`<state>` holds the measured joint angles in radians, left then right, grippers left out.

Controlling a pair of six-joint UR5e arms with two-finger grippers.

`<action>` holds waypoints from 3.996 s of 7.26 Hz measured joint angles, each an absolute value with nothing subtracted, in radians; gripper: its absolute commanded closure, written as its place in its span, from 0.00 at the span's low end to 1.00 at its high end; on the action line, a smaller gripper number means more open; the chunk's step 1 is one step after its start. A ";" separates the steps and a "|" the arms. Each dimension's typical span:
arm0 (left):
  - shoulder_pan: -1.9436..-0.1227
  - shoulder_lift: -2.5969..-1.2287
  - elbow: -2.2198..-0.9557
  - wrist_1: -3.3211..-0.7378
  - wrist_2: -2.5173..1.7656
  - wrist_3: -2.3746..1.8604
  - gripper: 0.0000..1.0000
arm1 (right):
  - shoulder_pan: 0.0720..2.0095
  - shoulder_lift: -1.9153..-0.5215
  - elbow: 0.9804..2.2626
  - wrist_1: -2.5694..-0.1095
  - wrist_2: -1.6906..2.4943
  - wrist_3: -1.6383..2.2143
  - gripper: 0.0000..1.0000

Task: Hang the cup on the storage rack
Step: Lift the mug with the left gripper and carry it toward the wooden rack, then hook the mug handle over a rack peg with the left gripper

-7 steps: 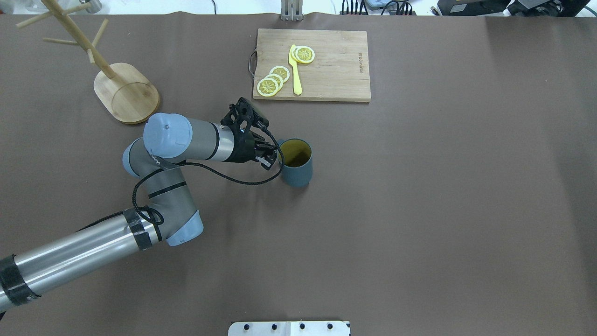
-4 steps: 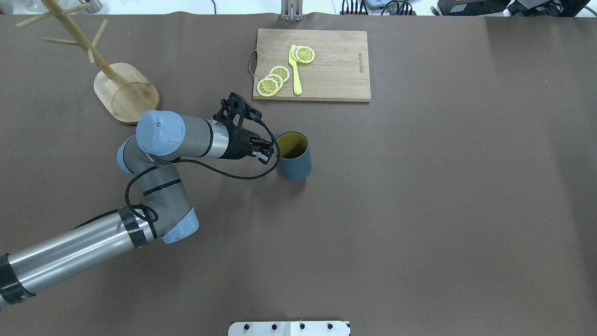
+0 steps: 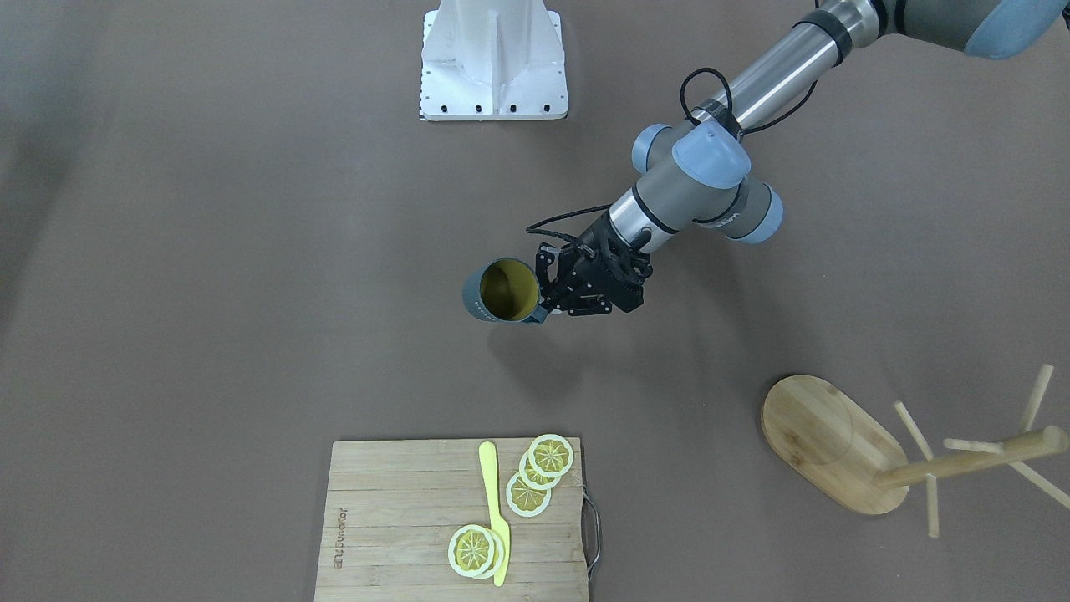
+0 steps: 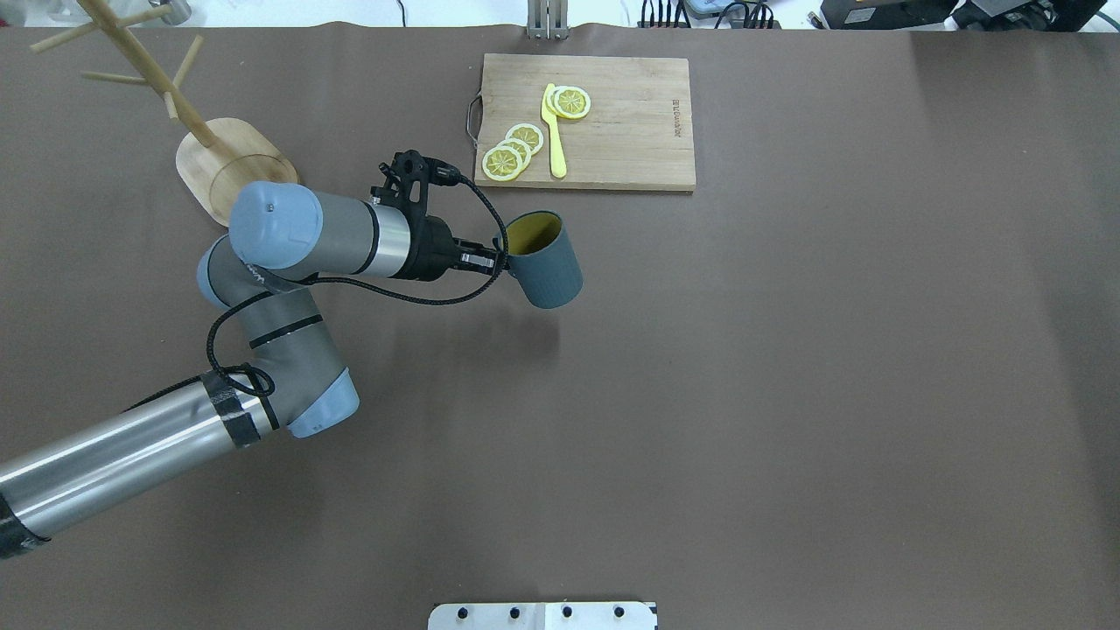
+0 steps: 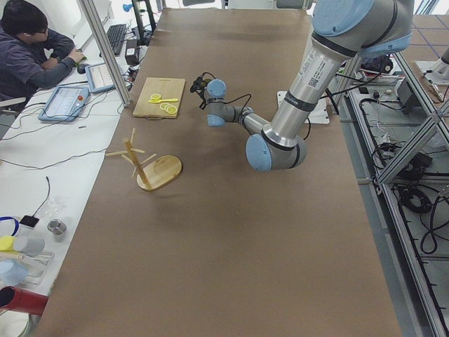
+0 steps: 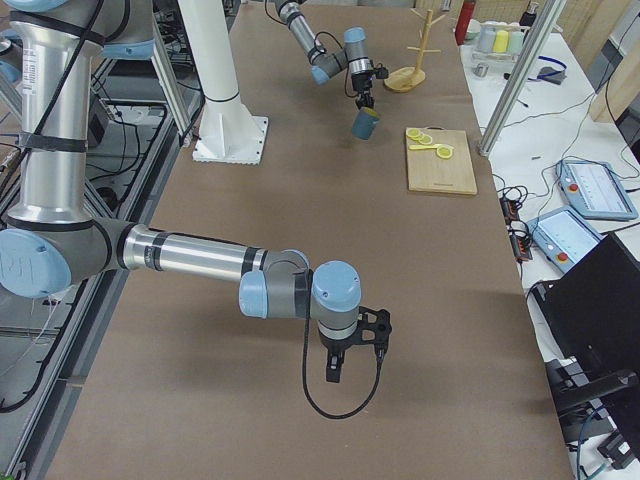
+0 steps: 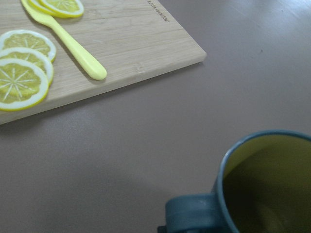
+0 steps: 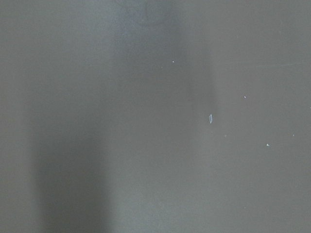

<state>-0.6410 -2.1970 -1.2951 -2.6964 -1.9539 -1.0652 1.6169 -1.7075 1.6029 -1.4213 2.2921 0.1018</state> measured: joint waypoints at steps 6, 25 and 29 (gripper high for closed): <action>-0.749 -2.153 -1.367 -2.833 -2.019 -1.746 1.00 | 1.617 -1.715 1.590 -1.423 2.328 0.100 0.00; -0.973 -2.117 -0.893 -3.811 -1.855 -2.947 1.00 | 1.617 -1.732 1.590 -1.381 2.318 0.094 0.00; -0.983 -2.115 -0.829 -3.864 -1.816 -2.947 1.00 | 1.617 -1.733 1.593 -1.380 2.318 0.094 0.00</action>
<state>-0.9825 -2.1154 -0.8293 -3.8642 -1.8155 -2.9468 1.6168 -1.7331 1.5932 -1.3802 2.3179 0.0936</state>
